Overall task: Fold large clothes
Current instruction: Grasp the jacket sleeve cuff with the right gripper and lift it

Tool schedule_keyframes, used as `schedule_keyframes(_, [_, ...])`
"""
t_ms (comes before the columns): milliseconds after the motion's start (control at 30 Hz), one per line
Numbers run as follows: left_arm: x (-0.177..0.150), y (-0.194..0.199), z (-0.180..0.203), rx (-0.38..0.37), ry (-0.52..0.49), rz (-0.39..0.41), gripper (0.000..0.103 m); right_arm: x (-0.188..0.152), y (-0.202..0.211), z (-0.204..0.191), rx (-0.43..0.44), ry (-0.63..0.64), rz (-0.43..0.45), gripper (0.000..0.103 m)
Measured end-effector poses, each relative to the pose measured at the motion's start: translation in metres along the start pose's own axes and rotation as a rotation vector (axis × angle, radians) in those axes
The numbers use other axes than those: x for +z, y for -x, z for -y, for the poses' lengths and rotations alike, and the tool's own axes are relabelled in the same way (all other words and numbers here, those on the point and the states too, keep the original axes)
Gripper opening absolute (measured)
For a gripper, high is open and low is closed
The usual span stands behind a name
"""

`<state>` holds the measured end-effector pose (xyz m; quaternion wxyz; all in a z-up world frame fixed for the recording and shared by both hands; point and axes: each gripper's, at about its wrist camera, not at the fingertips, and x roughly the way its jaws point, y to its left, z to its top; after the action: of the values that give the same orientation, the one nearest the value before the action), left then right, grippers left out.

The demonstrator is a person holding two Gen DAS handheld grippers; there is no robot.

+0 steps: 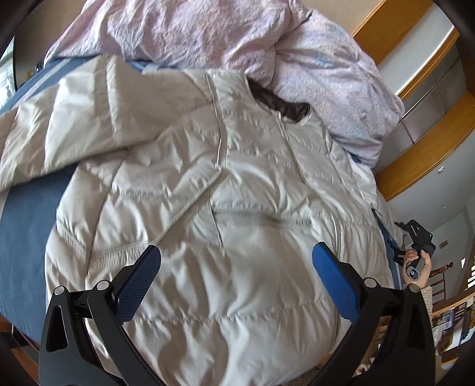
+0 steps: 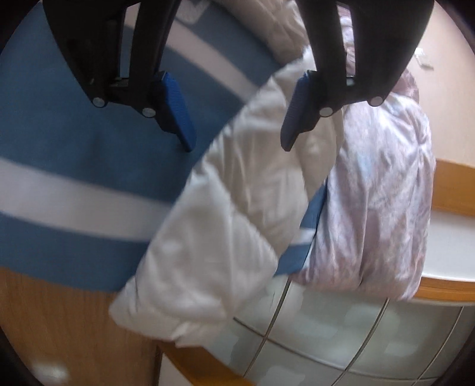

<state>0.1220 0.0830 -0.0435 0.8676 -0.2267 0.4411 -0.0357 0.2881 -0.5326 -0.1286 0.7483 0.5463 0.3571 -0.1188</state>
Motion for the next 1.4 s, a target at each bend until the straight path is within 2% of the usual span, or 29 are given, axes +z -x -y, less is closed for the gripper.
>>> schedule_keyframes(167, [0.009,0.004,-0.007,0.034,-0.02,0.083,0.102,0.016,0.002,0.001,-0.085,0.011,0.07,0.037])
schedule_keyframes(200, [0.011,0.005,-0.008,0.047,-0.027,0.104,0.102,0.018,0.004,-0.001,-0.115,0.032,0.096,0.034])
schedule_keyframes(267, [0.014,0.008,-0.012,0.062,-0.036,0.132,0.102,0.021,0.007,-0.006,-0.155,0.077,0.128,0.02])
schedule_keyframes(367, [0.02,0.009,-0.021,0.06,-0.029,0.145,0.102,0.018,0.014,-0.027,-0.215,0.195,0.195,0.012])
schedule_keyframes(533, [0.028,0.012,-0.042,0.053,0.025,0.156,0.102,-0.009,0.036,-0.098,-0.286,0.466,0.373,0.009])
schedule_keyframes(600, [0.03,0.015,-0.05,0.057,0.046,0.158,0.102,-0.022,0.042,-0.125,-0.271,0.549,0.413,0.008])
schedule_keyframes(733, [0.032,0.021,-0.063,0.036,0.077,0.184,0.102,-0.073,0.054,-0.189,-0.226,0.788,0.517,0.008])
schedule_keyframes(867, [0.033,0.029,-0.073,0.045,0.098,0.217,0.102,-0.125,0.054,-0.233,-0.158,0.973,0.559,0.008])
schedule_keyframes(1000, [0.036,0.035,-0.079,0.043,0.114,0.239,0.102,-0.179,0.049,-0.258,-0.069,1.106,0.549,0.008])
schedule_keyframes(1133, [0.037,0.037,-0.079,0.053,0.103,0.247,0.102,-0.225,0.041,-0.274,0.013,1.203,0.486,0.008])
schedule_keyframes(1300, [0.044,0.029,-0.072,0.03,0.091,0.214,0.102,-0.275,0.018,-0.277,0.079,1.284,0.365,0.008])
schedule_keyframes(1400, [0.054,0.021,-0.061,-0.025,0.085,0.188,0.102,-0.309,-0.005,-0.266,0.085,1.362,0.251,0.007])
